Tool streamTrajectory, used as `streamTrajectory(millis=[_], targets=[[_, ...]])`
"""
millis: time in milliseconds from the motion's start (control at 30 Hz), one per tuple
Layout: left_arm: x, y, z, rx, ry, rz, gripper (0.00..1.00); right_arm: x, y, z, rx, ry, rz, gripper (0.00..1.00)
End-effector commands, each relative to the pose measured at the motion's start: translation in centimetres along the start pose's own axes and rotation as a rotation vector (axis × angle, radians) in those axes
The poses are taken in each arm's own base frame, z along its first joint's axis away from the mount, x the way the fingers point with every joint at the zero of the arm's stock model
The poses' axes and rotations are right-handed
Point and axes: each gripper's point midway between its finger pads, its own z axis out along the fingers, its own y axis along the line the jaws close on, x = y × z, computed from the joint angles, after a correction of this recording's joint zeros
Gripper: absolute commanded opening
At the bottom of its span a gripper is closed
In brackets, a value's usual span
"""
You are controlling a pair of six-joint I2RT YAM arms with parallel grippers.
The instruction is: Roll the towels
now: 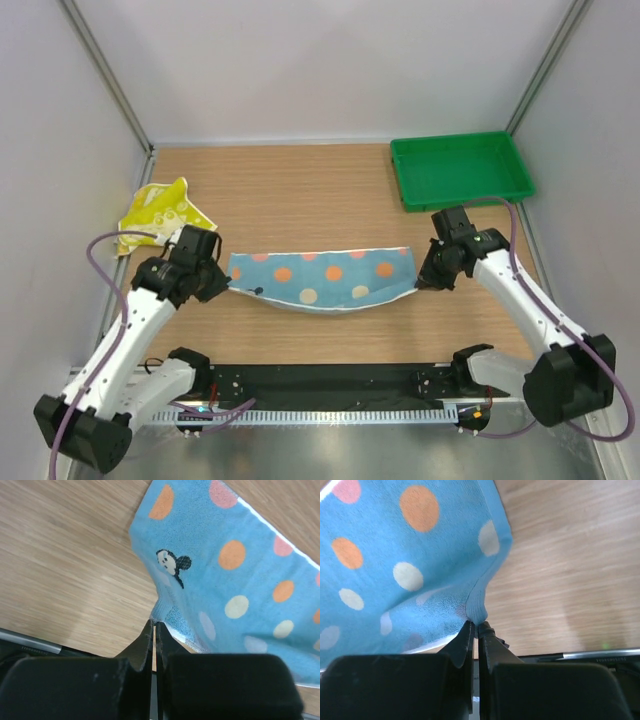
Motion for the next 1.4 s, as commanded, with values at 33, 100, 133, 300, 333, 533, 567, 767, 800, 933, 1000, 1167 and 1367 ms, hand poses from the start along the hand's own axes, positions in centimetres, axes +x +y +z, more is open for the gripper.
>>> streamTrajectory(millis=[33,100,133,300,333,533,567,767,800,933,1000,1167,1367], targets=[[-1.9,-1.6,1.1,-0.009,-0.027,0.061,0.00,-3.3,2.4,0.6,-0.018,-0.035,-0.063,0.01],[-2.4,-1.8,1.6,-0.024,-0.021,0.063,0.00,-4.6,3.4,0.4,-0.034,-0.057,-0.066,0.01],[-2.6,-1.9,1.8,-0.027,-0.023,0.070,0.00,-5.3,3.9,0.8,-0.029,-0.057,-0.069,0.01],[-4.2,-1.8,3.0,-0.043,-0.022,0.054,0.00,-7.0,5.0,2.1,-0.007,-0.048,-0.091,0.01],[-4.3,-1.7,3.4,-0.050,-0.009,0.063,0.00,-7.4,5.5,2.2,-0.012,-0.053,-0.097,0.01],[-5.0,-1.4,5.5,-0.068,0.025,0.056,0.00,-8.8,6.2,4.1,0.014,-0.033,-0.106,0.01],[-5.1,-1.4,5.7,-0.070,0.028,0.060,0.00,-8.9,6.2,4.3,0.017,-0.031,-0.109,0.01],[-6.1,-2.0,7.3,-0.078,0.029,0.069,0.00,-9.8,6.1,5.5,0.037,-0.018,-0.105,0.01],[-6.2,-2.0,7.5,-0.082,0.031,0.075,0.00,-9.8,6.0,5.7,0.038,-0.015,-0.104,0.01],[-6.6,-2.4,8.3,-0.090,0.038,0.084,0.00,-10.2,6.0,6.3,0.042,-0.005,-0.100,0.01],[-6.8,-2.6,8.7,-0.090,0.038,0.086,0.00,-10.4,6.1,6.4,0.043,-0.007,-0.100,0.01],[-7.3,-2.8,9.6,-0.110,0.042,0.089,0.00,-10.8,6.2,7.1,0.051,0.004,-0.101,0.01],[-7.6,-2.8,12.2,-0.146,0.078,0.093,0.00,-11.5,6.0,8.2,0.068,0.004,-0.090,0.35]])
